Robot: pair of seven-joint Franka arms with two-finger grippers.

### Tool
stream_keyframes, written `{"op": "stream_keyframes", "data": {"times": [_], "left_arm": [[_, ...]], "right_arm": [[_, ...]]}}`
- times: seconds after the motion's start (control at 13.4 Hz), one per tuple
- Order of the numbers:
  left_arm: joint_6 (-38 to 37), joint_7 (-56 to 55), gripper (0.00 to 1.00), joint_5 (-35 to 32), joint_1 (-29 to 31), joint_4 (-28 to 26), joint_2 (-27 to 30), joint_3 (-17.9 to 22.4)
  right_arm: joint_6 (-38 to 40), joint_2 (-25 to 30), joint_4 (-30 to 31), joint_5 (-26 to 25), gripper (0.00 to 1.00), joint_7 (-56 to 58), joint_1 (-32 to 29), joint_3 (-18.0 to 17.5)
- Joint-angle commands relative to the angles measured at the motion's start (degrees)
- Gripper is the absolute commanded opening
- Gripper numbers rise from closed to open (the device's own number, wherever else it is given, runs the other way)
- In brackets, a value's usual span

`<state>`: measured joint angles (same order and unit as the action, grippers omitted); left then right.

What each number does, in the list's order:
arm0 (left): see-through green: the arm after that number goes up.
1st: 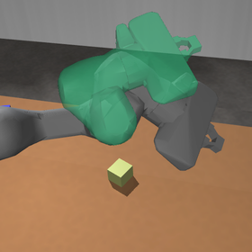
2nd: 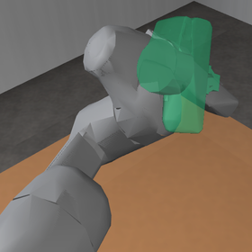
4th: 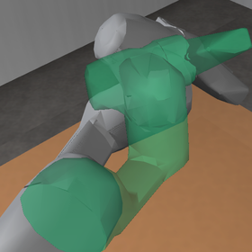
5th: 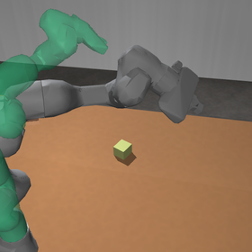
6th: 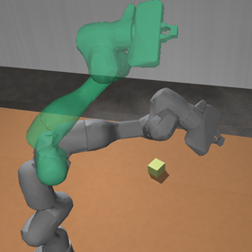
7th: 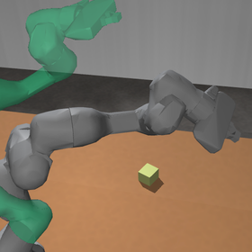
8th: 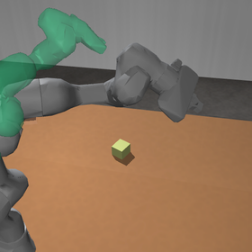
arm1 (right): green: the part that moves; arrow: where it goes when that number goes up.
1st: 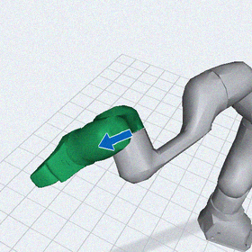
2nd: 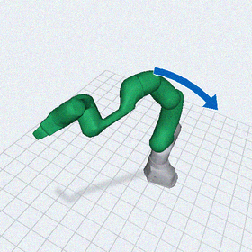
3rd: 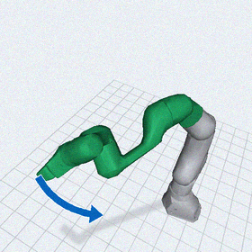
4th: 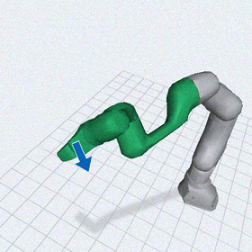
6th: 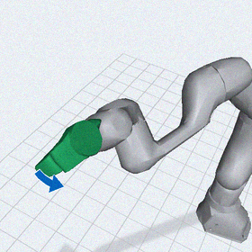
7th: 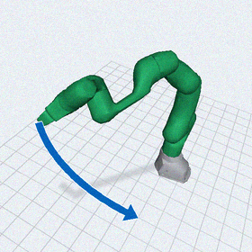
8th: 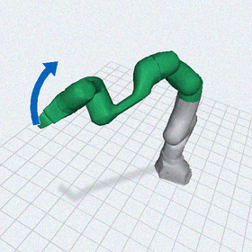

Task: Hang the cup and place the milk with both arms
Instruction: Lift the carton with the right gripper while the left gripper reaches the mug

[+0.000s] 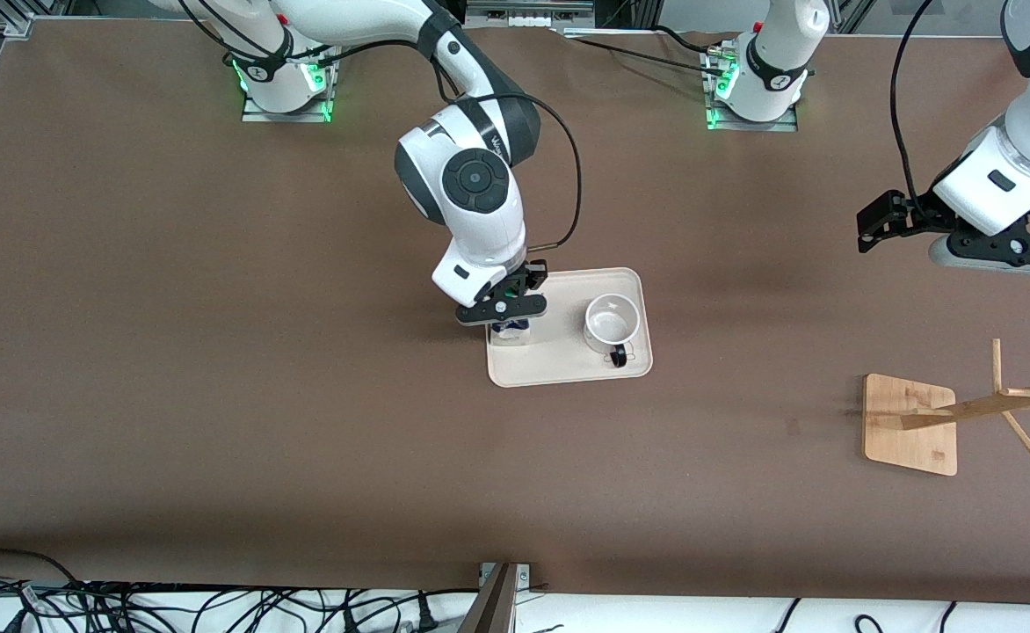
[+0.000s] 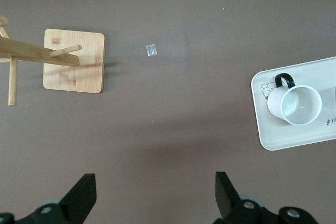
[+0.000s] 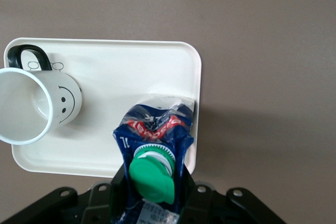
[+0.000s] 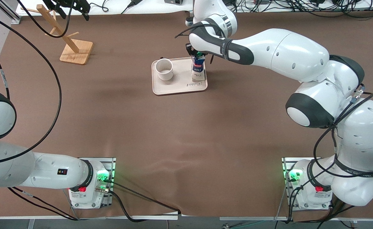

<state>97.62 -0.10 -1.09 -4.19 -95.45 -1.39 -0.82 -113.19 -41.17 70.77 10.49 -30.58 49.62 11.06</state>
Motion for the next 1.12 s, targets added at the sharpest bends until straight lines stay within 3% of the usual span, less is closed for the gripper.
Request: {"op": "stream_keyframes", "data": {"times": [0.0, 0.45, 0.67, 0.9, 1.05], "left_arm": [[-1.56, 0.19, 1.0, 0.12, -0.21, 2.11, -0.9, 0.03], [-1.56, 0.28, 1.0, 0.12, -0.21, 2.03, -0.9, 0.03], [-1.56, 0.19, 1.0, 0.21, -0.21, 2.03, -1.16, 0.03], [-3.04, 0.19, 1.0, 0.21, -0.21, 2.2, -1.25, 0.03], [-3.58, 0.1, 1.0, 0.21, -0.29, 3.07, -1.86, 0.03]], "right_arm": [[1.13, 0.38, -0.72, -0.21, 0.35, -0.1, 0.39, 0.54], [11.83, 4.15, -4.67, 0.41, 0.35, -0.01, -0.4, 0.8], [12.99, 7.14, -4.5, 1.99, 0.35, 2.09, -3.29, 0.89], [15.72, 9.95, -1.79, 2.08, 0.36, 10.25, -7.16, 2.82], [15.63, 14.16, 4.78, 2.08, 0.36, 19.19, -9.79, 5.8]]}}
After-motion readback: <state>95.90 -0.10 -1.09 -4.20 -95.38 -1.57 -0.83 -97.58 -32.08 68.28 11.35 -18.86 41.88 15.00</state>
